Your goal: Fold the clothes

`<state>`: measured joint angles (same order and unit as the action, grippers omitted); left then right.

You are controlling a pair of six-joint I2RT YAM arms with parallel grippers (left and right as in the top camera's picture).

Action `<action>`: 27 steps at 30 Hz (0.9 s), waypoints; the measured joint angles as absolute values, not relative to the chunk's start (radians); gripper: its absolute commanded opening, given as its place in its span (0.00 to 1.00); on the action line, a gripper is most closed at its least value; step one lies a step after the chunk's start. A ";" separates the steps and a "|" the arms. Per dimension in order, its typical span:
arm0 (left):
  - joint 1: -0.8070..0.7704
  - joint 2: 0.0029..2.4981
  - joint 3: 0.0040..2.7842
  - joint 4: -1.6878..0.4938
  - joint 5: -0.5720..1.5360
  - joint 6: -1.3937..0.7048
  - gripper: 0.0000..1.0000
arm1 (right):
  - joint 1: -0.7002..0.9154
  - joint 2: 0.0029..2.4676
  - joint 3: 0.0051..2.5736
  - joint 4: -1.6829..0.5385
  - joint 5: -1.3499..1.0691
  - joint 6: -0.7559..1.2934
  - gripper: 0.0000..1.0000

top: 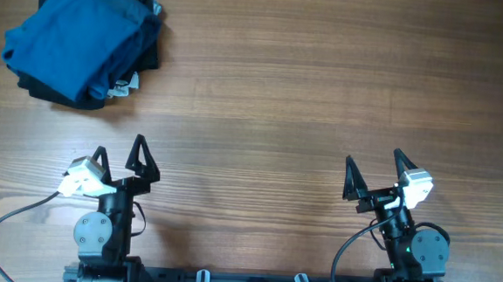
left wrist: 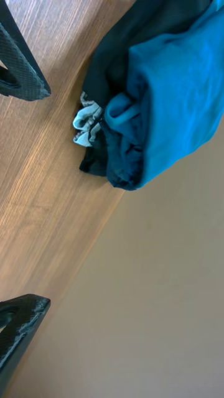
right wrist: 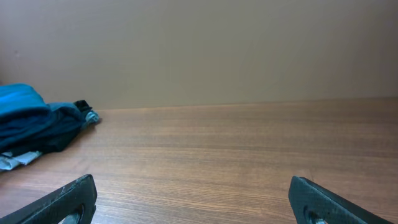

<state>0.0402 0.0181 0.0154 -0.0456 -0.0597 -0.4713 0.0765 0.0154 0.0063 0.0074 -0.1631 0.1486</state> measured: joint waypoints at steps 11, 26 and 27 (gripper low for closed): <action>0.039 0.015 0.014 -0.075 -0.019 -0.115 1.00 | 0.076 0.015 0.006 0.007 -0.163 0.149 1.00; -0.011 0.015 0.014 -0.075 0.002 0.129 1.00 | 0.076 0.015 0.006 0.007 -0.163 0.149 1.00; -0.011 0.015 0.014 -0.075 0.002 0.130 1.00 | 0.076 0.015 0.006 0.007 -0.163 0.149 1.00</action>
<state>-0.0113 0.0147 0.0139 -0.0750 0.0021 0.1303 0.0765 0.0154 0.0063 0.0071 -0.1631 0.1490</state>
